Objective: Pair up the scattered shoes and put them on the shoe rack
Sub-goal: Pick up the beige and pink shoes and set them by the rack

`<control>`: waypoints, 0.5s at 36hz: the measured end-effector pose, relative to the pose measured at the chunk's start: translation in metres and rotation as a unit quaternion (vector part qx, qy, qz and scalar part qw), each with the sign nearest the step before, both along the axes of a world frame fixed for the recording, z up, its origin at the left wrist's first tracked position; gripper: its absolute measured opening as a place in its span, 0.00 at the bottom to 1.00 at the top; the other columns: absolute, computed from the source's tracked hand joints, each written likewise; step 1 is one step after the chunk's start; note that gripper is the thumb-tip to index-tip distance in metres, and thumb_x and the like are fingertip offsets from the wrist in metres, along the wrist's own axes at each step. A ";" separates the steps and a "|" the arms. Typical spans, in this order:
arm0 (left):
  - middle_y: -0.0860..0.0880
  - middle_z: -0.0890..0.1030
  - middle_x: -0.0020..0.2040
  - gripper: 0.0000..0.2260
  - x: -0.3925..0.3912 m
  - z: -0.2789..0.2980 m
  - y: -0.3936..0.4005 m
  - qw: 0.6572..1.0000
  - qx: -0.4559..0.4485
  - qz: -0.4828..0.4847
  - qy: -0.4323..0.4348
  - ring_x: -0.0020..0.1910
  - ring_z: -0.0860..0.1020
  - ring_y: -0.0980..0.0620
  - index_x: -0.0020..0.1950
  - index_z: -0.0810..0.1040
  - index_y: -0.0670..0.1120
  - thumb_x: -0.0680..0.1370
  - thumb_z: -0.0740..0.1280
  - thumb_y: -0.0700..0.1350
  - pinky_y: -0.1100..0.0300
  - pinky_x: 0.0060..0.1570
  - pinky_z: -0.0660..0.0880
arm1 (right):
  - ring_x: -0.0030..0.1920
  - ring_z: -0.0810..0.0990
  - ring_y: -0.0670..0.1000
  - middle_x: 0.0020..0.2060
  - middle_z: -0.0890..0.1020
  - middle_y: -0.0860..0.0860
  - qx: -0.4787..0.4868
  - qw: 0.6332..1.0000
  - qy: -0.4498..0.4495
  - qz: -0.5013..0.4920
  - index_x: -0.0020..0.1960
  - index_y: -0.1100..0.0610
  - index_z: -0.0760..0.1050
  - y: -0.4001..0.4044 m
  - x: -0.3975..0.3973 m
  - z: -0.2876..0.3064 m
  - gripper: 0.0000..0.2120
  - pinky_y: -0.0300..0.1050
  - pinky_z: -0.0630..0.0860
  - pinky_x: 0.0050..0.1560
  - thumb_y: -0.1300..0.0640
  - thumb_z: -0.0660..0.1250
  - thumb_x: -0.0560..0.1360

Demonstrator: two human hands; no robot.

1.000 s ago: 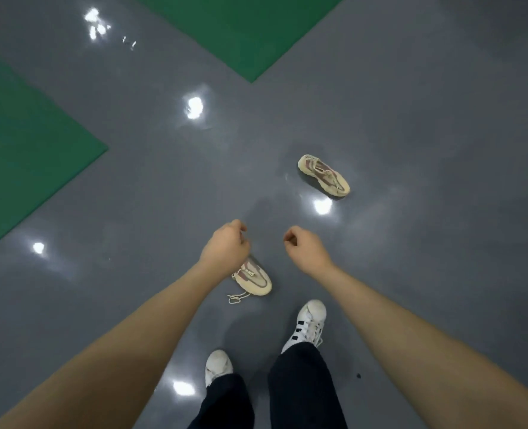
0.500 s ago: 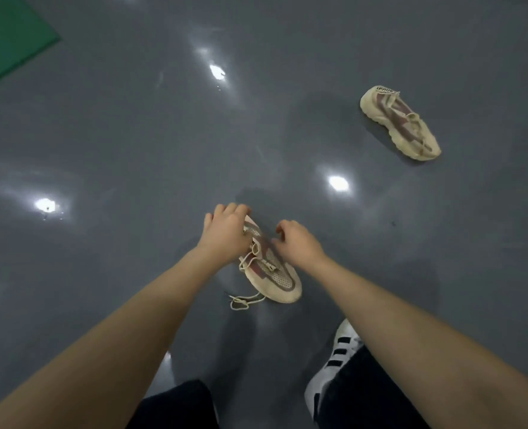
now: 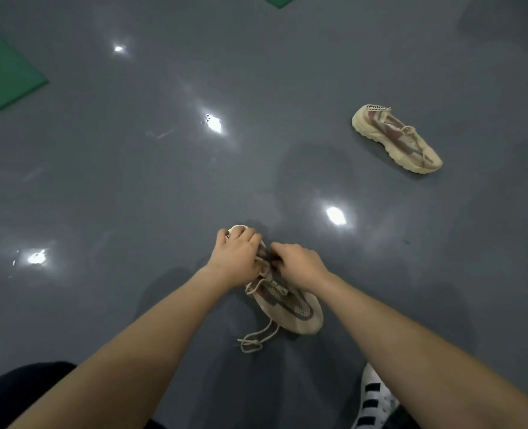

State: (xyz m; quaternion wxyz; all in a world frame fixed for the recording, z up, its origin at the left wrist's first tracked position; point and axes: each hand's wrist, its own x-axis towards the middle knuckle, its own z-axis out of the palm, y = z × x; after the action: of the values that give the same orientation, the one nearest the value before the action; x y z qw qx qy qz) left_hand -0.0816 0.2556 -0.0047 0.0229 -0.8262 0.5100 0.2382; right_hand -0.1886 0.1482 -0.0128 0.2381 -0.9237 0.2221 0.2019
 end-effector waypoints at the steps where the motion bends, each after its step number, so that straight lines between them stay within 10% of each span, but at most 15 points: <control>1: 0.51 0.67 0.69 0.19 0.002 0.007 -0.006 1.000 -0.011 -0.015 -0.019 0.70 0.62 0.48 0.67 0.67 0.49 0.77 0.60 0.53 0.52 0.66 0.56 | 0.49 0.78 0.59 0.49 0.80 0.54 -0.017 1.000 -0.014 0.009 0.50 0.54 0.69 -0.008 0.001 0.009 0.04 0.47 0.68 0.39 0.56 0.56 0.78; 18: 0.46 0.70 0.60 0.17 0.011 0.062 -0.157 0.993 -0.024 0.002 -0.117 0.60 0.66 0.42 0.63 0.70 0.45 0.79 0.57 0.53 0.52 0.58 0.63 | 0.51 0.75 0.57 0.47 0.79 0.53 -0.139 0.979 -0.124 0.083 0.47 0.55 0.71 -0.166 0.025 0.088 0.03 0.48 0.62 0.43 0.60 0.58 0.76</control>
State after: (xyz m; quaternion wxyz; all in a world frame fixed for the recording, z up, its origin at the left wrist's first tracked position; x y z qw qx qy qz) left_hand -0.0703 0.0984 0.0573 0.0616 -0.8500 0.5075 0.1275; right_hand -0.1632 -0.0182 0.0751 0.1158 -0.9808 0.1391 0.0726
